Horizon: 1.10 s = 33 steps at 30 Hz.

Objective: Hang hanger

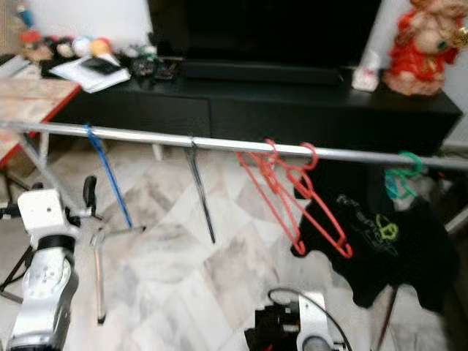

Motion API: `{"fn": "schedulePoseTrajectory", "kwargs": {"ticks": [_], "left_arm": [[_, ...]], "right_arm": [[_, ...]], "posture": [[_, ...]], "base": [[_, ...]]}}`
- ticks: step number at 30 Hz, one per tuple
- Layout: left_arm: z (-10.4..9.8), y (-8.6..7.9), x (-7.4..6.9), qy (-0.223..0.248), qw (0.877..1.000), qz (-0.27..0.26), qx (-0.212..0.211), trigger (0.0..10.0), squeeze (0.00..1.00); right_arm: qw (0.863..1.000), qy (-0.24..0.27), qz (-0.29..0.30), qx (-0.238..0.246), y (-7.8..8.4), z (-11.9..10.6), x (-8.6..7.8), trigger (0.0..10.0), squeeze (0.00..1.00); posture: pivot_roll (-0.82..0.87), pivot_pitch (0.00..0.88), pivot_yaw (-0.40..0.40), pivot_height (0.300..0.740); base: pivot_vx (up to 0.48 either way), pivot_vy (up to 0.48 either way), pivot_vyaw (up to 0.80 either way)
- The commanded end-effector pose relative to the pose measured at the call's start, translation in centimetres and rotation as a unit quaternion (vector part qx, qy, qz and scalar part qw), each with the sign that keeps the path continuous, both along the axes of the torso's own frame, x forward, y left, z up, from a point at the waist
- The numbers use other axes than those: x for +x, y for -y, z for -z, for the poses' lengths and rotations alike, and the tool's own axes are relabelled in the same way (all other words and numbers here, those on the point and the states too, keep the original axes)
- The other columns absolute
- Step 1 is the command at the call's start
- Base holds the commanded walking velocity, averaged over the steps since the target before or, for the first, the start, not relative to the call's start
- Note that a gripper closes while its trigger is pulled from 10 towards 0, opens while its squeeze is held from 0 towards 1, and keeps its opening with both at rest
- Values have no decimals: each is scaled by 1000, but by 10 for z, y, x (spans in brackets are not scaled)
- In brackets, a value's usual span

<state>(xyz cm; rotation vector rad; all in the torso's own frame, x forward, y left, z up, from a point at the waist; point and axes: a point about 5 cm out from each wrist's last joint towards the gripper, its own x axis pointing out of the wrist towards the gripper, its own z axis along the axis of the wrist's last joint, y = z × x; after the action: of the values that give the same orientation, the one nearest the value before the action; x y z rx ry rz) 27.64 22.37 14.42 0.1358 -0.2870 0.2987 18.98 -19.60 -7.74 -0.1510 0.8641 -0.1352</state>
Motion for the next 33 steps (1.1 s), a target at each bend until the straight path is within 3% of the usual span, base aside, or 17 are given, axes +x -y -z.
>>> {"fn": "schedulePoseTrajectory", "kwargs": {"ticks": [1, 22, 33], "left_arm": [[-11, 1, 2, 21, 1000, 1, 4, 10000, 0], [-9, 4, 2, 15, 1000, 0, 3, 10000, 0], [-9, -3, 1, 6, 1000, -18, 12, 10000, 0]], "right_arm": [[1000, 11, -14, 0, -4, -2, 4, 10000, 0], [1000, 1, -11, -14, -1, 0, 0, 10000, 0], [1000, -3, -16, -14, -3, 1, -2, 10000, 0]], "posture": [[-48, 43, 9, 740], [-45, 13, 5, 740], [-43, 31, 4, 740]], "base": [[262, 0, 712], [267, 0, 34], [265, 0, 0]]}}
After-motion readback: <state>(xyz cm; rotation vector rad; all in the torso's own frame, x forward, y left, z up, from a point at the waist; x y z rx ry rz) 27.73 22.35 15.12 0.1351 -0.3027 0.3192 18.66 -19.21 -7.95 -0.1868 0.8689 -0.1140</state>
